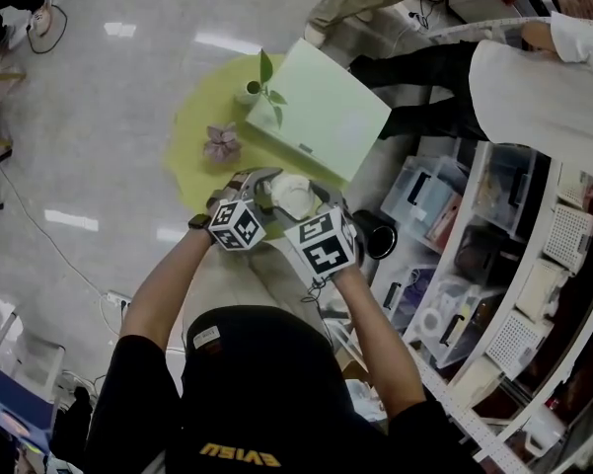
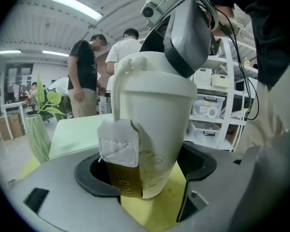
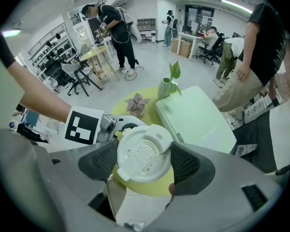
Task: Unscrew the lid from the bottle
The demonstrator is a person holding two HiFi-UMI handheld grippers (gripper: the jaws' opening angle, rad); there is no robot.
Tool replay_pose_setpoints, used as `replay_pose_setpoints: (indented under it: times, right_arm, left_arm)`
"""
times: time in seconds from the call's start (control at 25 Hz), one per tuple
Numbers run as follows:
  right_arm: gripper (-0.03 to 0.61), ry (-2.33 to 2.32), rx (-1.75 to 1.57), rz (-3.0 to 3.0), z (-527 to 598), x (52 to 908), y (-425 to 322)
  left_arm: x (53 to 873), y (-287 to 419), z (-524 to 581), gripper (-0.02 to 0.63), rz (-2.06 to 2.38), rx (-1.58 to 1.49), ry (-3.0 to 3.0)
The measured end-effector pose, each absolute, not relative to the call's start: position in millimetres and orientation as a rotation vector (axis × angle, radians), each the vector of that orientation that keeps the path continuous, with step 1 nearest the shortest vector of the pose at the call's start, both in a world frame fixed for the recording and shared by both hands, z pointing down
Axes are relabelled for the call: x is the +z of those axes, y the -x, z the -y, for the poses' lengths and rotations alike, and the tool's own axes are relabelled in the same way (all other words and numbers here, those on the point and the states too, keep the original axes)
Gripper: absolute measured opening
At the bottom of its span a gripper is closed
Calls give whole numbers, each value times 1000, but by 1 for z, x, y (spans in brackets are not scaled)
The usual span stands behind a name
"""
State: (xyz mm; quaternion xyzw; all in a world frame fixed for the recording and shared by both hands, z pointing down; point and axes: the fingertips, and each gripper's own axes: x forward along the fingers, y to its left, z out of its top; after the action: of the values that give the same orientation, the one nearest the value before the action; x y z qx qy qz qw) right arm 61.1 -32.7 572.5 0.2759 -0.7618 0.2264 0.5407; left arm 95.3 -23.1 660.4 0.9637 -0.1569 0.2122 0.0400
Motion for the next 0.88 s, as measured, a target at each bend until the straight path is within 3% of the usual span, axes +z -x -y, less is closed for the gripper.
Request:
replay_pose_setpoints:
  times: [0.36,0.88]
  right_arm:
    - [341,-401,360,1808,28,572,-57]
    - [342,328,-242,1748,4,575,-56]
  left_arm:
    - [661,-96,23,387,452,642,-2951]
    - [663,-95,21,387,398,664,-2944]
